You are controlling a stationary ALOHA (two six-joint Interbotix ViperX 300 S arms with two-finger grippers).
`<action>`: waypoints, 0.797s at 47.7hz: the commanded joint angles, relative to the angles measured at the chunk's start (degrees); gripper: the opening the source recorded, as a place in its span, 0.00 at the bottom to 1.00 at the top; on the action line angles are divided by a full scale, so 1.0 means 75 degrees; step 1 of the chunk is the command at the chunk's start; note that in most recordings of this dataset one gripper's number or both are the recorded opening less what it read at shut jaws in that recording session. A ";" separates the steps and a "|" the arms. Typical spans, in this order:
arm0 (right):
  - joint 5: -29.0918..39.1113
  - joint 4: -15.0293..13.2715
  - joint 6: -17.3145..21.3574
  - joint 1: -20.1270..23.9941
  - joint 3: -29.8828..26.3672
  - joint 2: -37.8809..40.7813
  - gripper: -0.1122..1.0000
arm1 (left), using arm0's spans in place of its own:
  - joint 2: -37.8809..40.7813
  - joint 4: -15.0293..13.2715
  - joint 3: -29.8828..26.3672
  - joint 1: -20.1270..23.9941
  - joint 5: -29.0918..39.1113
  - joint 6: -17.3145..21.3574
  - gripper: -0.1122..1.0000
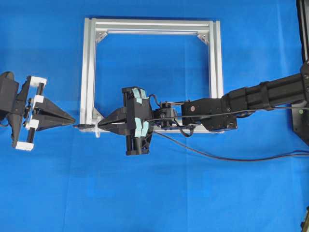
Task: Insert the wire through the string loop located on the left side.
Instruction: 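Move the left gripper to the plug tip and close on it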
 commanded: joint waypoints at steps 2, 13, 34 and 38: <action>0.0000 0.0023 0.0012 -0.0023 -0.0059 -0.0176 0.10 | -0.0023 0.0023 -0.0117 -0.0012 -0.0023 0.0012 0.10; 0.0000 0.0023 0.0012 -0.0023 -0.0070 -0.0164 0.10 | -0.0012 0.0023 -0.0129 -0.0023 0.0234 -0.0070 0.14; 0.0000 0.0023 0.0012 -0.0023 -0.0059 -0.0176 0.10 | -0.0035 0.0023 -0.0188 -0.0023 0.0328 -0.0352 0.92; 0.0000 0.0023 0.0012 -0.0023 -0.0070 -0.0176 0.10 | 0.0129 0.0023 -0.0246 -0.0023 0.0492 -0.0363 0.91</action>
